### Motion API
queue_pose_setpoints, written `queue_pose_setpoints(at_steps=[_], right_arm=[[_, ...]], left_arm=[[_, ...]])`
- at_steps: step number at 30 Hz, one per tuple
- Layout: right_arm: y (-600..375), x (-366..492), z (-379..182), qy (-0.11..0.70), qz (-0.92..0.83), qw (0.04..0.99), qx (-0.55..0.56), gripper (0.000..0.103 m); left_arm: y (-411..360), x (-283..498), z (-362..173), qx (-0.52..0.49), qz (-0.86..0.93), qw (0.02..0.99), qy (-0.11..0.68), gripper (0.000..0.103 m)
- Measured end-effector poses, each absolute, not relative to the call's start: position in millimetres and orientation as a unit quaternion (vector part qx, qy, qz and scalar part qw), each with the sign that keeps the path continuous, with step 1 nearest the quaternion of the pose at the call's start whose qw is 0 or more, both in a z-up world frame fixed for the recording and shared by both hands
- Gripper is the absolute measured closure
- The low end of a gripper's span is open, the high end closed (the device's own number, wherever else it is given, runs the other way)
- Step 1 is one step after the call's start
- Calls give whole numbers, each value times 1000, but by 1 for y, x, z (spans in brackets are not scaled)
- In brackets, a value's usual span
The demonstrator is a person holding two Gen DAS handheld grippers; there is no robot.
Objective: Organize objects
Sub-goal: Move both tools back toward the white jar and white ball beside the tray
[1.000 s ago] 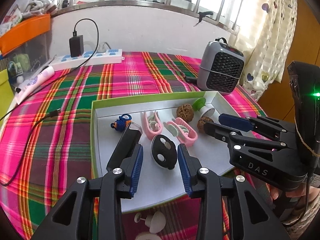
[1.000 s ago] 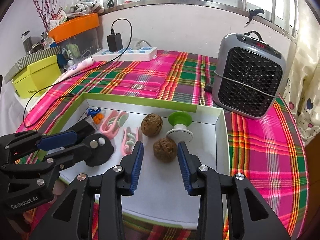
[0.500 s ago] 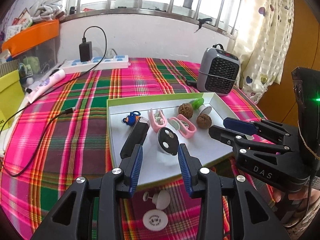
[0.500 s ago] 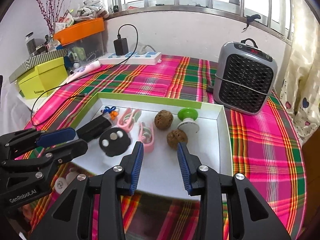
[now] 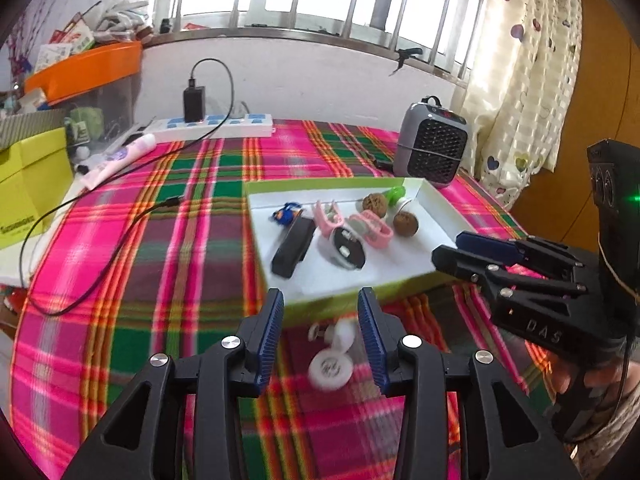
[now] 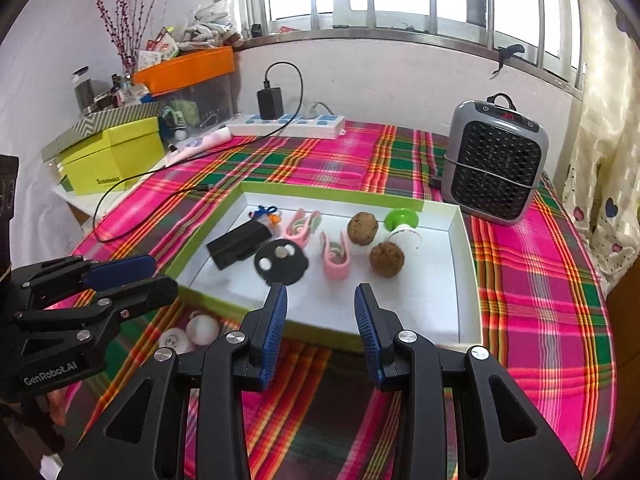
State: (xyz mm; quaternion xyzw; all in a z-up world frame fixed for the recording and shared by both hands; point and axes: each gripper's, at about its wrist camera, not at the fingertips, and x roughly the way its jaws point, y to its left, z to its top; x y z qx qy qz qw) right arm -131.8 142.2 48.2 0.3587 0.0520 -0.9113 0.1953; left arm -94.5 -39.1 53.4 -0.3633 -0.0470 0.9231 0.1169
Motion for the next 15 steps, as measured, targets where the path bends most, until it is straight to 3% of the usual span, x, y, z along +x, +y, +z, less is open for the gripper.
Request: queue_pose_setpoints(at_steps=[15], right_arm=[[129, -111, 40, 62, -904, 217, 364, 66]], left_arm=[[-39, -74, 39, -381, 914, 127, -56, 63]])
